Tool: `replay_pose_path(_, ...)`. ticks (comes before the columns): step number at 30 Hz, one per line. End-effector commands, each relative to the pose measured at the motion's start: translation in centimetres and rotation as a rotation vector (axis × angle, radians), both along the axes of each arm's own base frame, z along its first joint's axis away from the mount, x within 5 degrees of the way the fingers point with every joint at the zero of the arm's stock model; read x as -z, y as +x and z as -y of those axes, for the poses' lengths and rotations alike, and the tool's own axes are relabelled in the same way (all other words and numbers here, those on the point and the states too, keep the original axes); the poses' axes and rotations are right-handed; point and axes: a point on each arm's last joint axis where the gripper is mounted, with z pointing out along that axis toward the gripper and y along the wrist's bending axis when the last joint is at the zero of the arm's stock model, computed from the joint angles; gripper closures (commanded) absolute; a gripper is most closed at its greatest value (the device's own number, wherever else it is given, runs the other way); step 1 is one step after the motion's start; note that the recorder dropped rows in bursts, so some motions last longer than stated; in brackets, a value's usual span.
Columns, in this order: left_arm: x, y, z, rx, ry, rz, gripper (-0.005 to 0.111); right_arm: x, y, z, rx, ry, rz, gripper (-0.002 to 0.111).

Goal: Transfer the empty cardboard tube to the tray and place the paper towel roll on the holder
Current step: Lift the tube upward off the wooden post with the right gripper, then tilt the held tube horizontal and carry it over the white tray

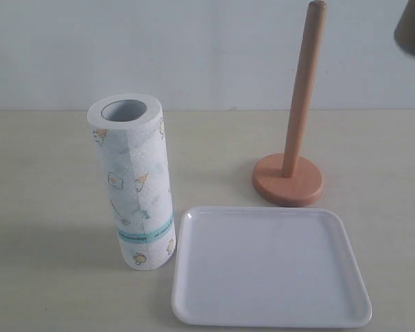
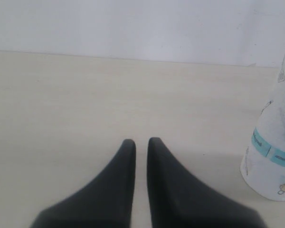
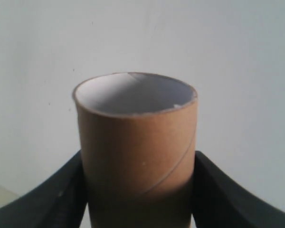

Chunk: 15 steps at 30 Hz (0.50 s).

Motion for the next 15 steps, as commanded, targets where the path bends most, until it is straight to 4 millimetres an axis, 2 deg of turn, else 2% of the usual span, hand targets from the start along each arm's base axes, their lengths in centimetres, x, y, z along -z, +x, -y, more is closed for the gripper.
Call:
replay_pose_path(1,0.1,0.0,0.0,-0.006,-0.007,-0.001,0.098,5.4,-0.3,-0.2,-0.034,-0.004,-0.140,0.108)
replay_pose_path(6,0.1,0.0,0.0,-0.006,-0.007,-0.001,0.098,12.4,0.8,-0.8,-0.081,-0.056,-0.356,0.108)
replay_pose_path(8,0.1,0.0,0.0,-0.006,-0.007,-0.001,0.098,14.4,0.9,-1.0,-0.107,-0.090,-0.411,0.108)
replay_pose_path(10,0.1,0.0,0.0,-0.006,-0.007,-0.001,0.098,15.5,1.1,-1.2,-0.132,-0.110,-0.448,0.108)
replay_pose_path(15,0.1,0.0,0.0,-0.006,-0.007,-0.001,0.098,16.2,1.7,-1.5,-0.153,-0.181,-0.452,0.108)
